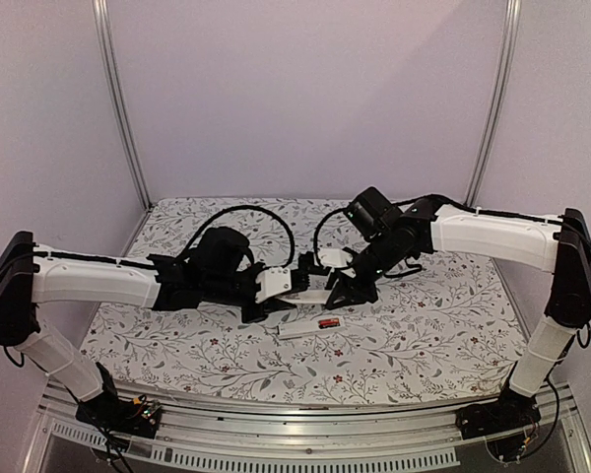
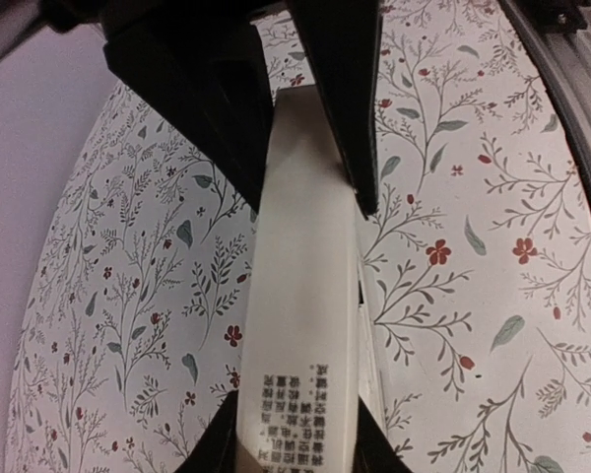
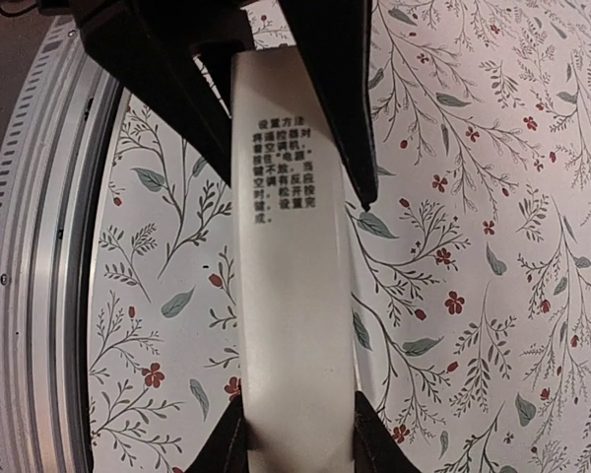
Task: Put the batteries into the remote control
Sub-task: Pass from the right arm to the left
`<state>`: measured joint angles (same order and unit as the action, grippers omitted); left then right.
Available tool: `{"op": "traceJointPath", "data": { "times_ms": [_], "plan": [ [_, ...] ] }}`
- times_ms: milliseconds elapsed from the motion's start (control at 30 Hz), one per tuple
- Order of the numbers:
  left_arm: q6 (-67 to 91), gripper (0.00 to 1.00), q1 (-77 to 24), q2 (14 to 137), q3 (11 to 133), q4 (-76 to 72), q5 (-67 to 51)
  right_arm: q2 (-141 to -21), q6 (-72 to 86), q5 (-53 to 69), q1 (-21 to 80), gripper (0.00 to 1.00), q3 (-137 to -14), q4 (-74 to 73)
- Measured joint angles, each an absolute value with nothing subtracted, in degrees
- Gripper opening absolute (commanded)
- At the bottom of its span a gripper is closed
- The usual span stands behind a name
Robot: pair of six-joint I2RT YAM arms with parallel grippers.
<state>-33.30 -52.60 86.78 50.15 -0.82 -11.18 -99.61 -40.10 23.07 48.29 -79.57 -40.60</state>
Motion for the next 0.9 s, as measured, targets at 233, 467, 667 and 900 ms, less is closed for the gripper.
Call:
{"op": "traceJointPath", "data": {
  "times_ms": [233, 467, 667, 900],
  "plan": [
    [-33.23, 0.12, -52.60, 86.78, 50.15, -0.80, -11.31, -99.61, -40.12, 23.09, 48.29, 0.16, -79.57, -40.66],
    [-31.20, 0.11, -52.73, 86.74, 50.15, -0.80, -11.14, -99.59, -39.75, 21.69, 48.29, 0.65, -79.57, -39.72],
    [-28.77, 0.11, -52.88, 85.84, 49.60, -1.08, -10.52, -98.54, -39.05, 19.64, 48.29, 0.98, -79.57, -37.04],
    [-27.31, 0.11, -53.28, 84.55, 48.25, -1.67, -9.34, -92.09, -36.51, 20.25, 48.05, 0.99, -78.98, -32.95]
  ]
}}
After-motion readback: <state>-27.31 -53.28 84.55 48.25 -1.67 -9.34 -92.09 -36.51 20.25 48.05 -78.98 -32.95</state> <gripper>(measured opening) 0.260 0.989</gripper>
